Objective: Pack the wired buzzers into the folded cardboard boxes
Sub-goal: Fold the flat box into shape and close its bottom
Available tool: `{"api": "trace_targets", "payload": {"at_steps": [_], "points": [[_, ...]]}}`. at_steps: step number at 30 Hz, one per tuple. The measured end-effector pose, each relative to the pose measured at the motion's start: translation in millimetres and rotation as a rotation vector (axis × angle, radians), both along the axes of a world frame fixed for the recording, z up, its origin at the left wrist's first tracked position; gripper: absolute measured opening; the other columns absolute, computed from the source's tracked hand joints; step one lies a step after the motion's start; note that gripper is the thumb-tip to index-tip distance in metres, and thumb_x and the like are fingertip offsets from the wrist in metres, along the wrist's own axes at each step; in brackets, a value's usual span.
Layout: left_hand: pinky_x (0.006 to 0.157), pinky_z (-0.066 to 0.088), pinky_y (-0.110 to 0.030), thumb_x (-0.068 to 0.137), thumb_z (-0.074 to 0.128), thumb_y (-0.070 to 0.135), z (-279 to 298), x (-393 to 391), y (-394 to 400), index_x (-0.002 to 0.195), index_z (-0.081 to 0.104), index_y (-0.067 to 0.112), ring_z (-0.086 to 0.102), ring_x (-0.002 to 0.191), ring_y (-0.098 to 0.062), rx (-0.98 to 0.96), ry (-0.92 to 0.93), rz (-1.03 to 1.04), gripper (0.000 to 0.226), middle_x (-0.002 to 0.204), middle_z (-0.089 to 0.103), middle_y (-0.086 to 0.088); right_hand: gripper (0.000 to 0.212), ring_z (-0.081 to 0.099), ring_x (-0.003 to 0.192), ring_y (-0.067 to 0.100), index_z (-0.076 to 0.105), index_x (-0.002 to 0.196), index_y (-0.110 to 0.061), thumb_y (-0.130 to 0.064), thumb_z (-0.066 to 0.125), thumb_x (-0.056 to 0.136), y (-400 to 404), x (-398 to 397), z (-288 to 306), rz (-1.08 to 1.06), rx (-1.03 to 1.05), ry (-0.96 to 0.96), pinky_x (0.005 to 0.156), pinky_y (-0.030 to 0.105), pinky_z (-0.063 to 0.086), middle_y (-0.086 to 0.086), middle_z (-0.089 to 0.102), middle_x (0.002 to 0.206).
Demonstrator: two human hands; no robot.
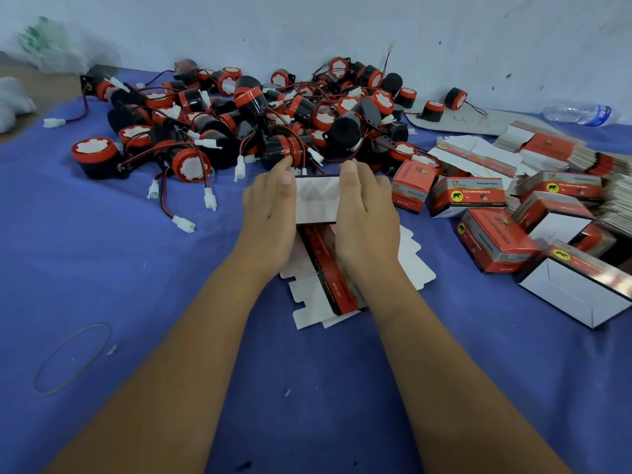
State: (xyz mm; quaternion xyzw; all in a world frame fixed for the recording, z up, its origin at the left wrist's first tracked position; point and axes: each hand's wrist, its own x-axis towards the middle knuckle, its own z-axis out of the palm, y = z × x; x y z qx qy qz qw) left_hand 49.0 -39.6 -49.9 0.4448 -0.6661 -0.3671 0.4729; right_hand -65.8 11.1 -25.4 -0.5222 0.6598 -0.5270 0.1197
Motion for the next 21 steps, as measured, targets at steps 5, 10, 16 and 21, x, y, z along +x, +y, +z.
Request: {"api": "trace_targets", "payload": {"at_steps": [5,10,16,21], "points": [[0.119,0.017,-0.041,0.068,0.018,0.096,11.3,-1.8,5.0,0.13,0.028,0.062,0.023,0.143,-0.018,-0.074,0.119,-0.003,0.073,0.149,0.029,0.002,0.022,0.054,0.097,0.002,0.061,0.104,-0.037,-0.037,0.039,0.1,-1.5,0.2,1.3,0.016,-0.105,-0.277,0.078,0.027,0.044,-0.009,0.056,0.109],[0.11,0.04,-0.048,0.093,0.042,0.047,20.4,-4.8,8.6,0.148,0.037,0.034,0.045,0.132,-0.014,0.199,0.299,-0.07,0.056,0.148,0.041,0.003,0.028,0.064,0.086,-0.002,0.051,0.106,-0.037,-0.012,0.048,0.094,-3.2,4.5,0.2,0.149,-0.246,-0.438,0.061,0.016,0.05,-0.006,0.058,0.111],[0.081,0.056,-0.028,0.096,0.059,0.024,18.6,7.8,6.0,0.109,0.068,0.025,0.071,0.096,-0.011,0.253,0.425,-0.073,0.015,0.101,0.075,0.007,0.049,0.064,0.106,0.013,0.047,0.114,-0.046,-0.008,0.053,0.084,-5.8,5.3,-3.4,0.244,-0.216,-0.436,0.086,0.037,0.058,-0.007,0.058,0.12],[0.08,0.05,-0.027,0.085,0.075,0.019,10.6,12.5,-7.9,0.107,0.054,0.023,0.063,0.094,-0.006,0.196,0.489,0.205,0.03,0.106,0.064,0.007,0.042,0.052,0.114,0.008,0.045,0.128,-0.037,-0.018,0.055,0.092,-10.7,-2.2,-12.6,0.107,-0.024,-0.262,0.094,0.038,0.048,-0.012,0.05,0.127]]}}
